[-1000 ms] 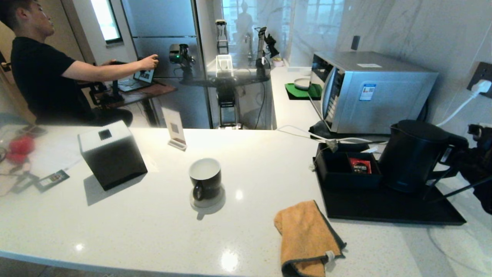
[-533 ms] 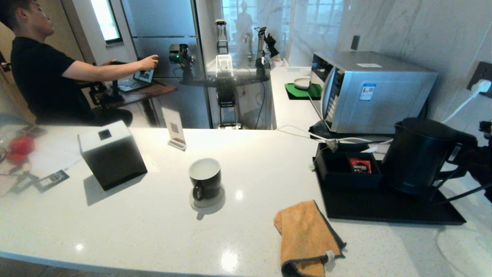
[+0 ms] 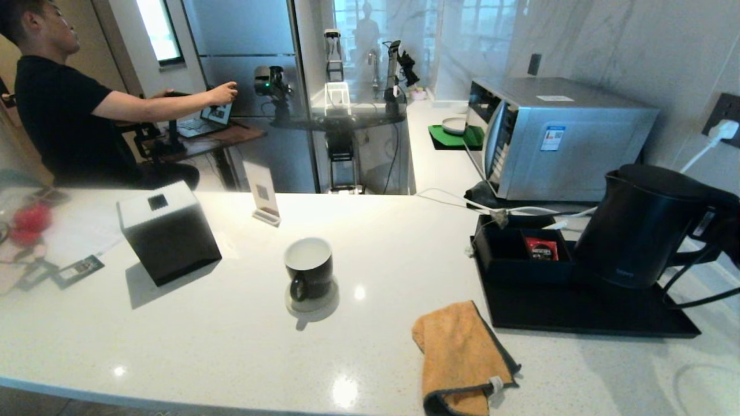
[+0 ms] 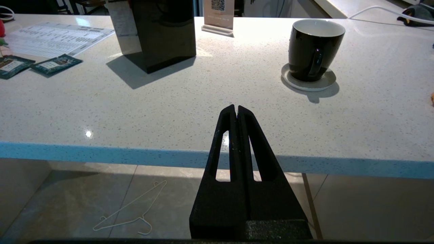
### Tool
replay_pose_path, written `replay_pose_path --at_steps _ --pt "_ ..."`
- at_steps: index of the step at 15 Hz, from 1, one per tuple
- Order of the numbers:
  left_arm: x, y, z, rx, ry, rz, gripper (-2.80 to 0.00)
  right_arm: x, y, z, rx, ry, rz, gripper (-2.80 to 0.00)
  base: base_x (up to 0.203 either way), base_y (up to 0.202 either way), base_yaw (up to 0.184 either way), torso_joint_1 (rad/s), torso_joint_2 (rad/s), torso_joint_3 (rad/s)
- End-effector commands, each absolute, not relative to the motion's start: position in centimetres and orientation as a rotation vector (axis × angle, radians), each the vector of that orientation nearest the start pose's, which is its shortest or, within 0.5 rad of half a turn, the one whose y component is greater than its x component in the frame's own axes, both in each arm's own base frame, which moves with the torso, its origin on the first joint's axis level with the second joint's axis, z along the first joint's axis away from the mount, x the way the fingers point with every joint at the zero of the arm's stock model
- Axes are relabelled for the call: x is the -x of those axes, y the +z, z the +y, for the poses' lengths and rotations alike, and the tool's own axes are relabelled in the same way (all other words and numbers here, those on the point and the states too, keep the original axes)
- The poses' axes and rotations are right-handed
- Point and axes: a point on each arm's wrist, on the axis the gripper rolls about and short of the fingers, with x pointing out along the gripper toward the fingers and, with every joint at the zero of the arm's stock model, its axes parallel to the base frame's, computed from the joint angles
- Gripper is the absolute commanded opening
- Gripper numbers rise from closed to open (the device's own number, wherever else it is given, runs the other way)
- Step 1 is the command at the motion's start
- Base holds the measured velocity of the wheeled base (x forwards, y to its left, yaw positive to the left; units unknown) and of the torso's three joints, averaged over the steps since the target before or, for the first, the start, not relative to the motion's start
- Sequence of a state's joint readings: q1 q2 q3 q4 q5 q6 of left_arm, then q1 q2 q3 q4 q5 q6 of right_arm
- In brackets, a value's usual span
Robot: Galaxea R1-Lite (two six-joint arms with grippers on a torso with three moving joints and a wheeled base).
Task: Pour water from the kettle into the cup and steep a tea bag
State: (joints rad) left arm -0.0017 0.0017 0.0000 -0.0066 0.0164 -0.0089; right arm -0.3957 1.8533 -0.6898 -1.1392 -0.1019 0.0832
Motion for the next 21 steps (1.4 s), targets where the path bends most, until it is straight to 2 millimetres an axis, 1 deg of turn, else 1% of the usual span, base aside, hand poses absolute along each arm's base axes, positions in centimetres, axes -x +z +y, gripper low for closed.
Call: replay_pose_path --at_steps 1,5,7,13,15,18,21 --pt "2.3 7.6 0.0 0.009 0.015 -0.005 -2.8 -28.3 17.2 -12.1 -0.081 -0.498 -0.029 -2.8 0.0 0.0 0.0 0.0 0.0 0.0" --pt "2.3 7.6 0.0 0.009 0.015 -0.006 -2.8 -26.6 18.3 -11.3 -0.082 -0.489 -0.028 -2.8 0.0 0.0 0.0 0.0 0.0 0.0" --pt "2.3 7.6 0.0 0.009 0.015 -0.006 -2.8 -25.8 18.8 -10.9 -0.082 -0.451 -0.025 -2.8 0.0 0.0 0.0 0.0 0.0 0.0" --pt "2.3 7.6 0.0 0.009 0.015 -0.005 -2.8 -24.4 20.2 -9.4 -0.088 -0.335 -0.007 -2.8 0.0 0.0 0.0 0.0 0.0 0.0" --pt "2.3 7.6 0.0 0.009 0.015 -0.006 -2.8 -23.9 20.5 -8.0 -0.107 -0.265 -0.007 -2.8 0.0 0.0 0.0 0.0 0.0 0.0" --pt "2.3 7.6 0.0 0.009 0.015 -0.006 -2.8 -23.1 20.7 -5.4 -0.134 -0.158 0.005 -2.8 0.0 0.0 0.0 0.0 0.0 0.0" --pt "2.3 7.6 0.0 0.009 0.015 -0.005 -2.8 -22.2 20.1 -3.2 -0.151 -0.078 0.025 -2.8 0.0 0.0 0.0 0.0 0.0 0.0"
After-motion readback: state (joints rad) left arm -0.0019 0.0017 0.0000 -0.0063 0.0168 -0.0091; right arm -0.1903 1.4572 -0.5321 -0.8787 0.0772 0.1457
